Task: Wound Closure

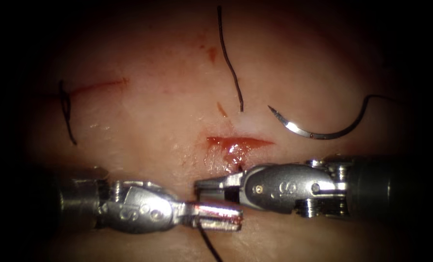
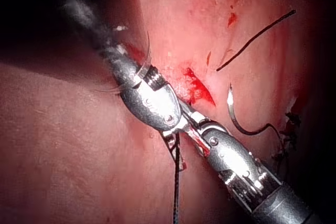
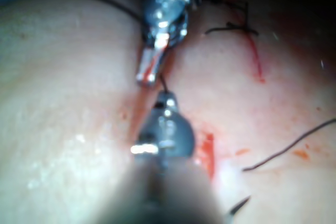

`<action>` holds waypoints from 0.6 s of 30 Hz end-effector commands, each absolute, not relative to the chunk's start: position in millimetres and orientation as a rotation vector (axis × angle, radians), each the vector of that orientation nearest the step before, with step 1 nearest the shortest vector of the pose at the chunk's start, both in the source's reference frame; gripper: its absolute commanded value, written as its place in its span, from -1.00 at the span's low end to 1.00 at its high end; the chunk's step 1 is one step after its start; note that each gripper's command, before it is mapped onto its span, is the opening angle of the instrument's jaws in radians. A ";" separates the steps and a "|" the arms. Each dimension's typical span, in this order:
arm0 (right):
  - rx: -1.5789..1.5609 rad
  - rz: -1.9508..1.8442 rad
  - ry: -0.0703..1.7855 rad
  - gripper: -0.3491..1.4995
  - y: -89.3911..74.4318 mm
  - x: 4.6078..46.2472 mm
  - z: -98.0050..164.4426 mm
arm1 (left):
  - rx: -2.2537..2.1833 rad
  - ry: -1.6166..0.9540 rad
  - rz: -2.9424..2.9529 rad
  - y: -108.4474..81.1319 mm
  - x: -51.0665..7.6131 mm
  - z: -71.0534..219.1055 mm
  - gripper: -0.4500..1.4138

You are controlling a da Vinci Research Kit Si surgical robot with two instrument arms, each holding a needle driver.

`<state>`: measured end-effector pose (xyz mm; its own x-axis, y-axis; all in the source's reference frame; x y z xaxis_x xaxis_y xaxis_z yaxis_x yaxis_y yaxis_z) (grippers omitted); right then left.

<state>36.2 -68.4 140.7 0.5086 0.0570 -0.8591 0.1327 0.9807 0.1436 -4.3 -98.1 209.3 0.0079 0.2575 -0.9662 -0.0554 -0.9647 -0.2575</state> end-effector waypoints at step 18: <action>0.298 0.151 0.909 -1.00 -67.5 37.4 142.7 | -1.700 -0.064 2.248 -100.5 -3.5 207.1 0.84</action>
